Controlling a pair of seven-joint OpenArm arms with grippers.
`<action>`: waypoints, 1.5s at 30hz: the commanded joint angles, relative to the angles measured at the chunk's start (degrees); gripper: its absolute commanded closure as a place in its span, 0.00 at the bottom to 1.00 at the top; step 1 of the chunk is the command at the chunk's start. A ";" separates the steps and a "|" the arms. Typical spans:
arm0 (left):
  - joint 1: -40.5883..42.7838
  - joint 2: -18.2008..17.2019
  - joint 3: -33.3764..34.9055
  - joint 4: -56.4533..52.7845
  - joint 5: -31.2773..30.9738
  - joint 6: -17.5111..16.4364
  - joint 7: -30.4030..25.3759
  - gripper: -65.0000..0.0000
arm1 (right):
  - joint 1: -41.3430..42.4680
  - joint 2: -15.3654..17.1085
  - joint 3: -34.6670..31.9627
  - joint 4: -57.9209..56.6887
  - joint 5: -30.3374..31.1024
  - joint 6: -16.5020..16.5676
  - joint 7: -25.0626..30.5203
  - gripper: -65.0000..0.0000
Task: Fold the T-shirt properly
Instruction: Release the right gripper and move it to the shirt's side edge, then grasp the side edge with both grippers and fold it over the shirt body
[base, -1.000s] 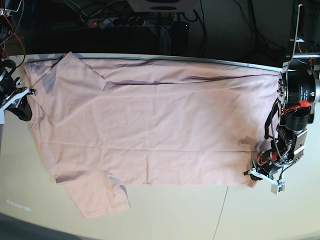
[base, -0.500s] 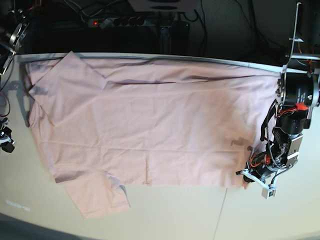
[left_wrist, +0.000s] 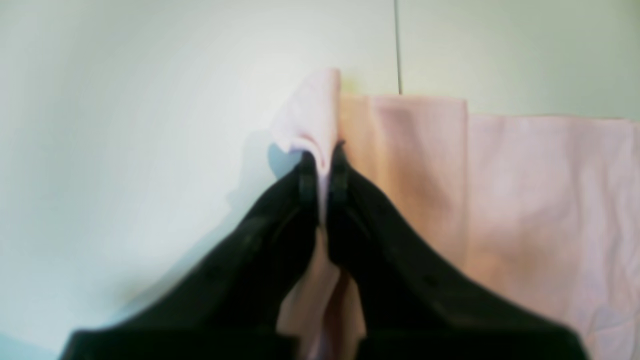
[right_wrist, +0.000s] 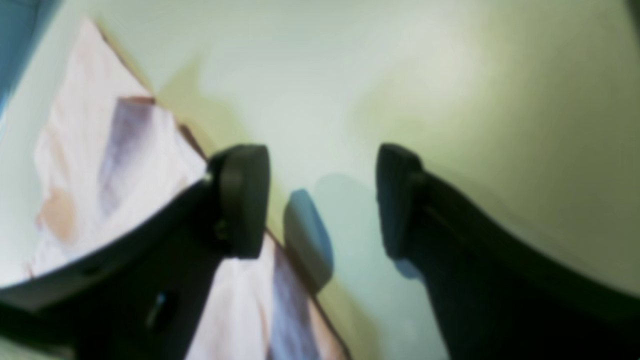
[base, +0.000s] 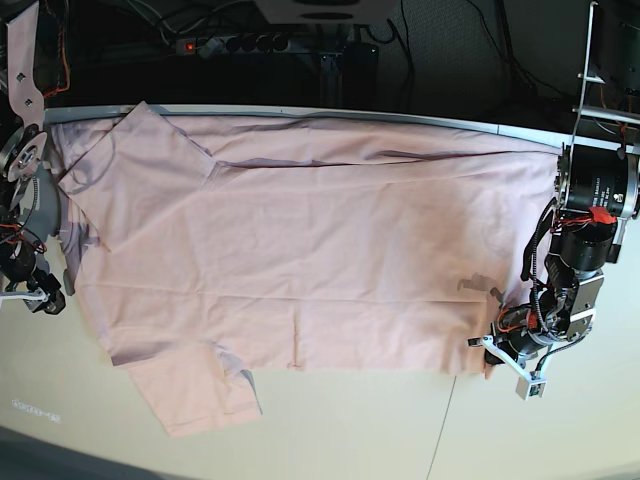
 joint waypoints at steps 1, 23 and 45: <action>-0.63 -0.15 0.22 -0.15 1.49 -0.42 4.17 1.00 | 1.49 0.20 0.09 0.22 0.24 -1.01 0.13 0.47; -1.90 -0.13 0.22 -0.15 1.46 -0.42 4.55 1.00 | 4.59 -12.09 -2.23 0.26 -9.62 -0.72 3.52 0.47; -2.03 -2.05 0.22 -0.15 -3.82 -7.96 5.57 1.00 | 3.85 -10.05 -26.53 5.60 -16.59 -0.63 6.49 1.00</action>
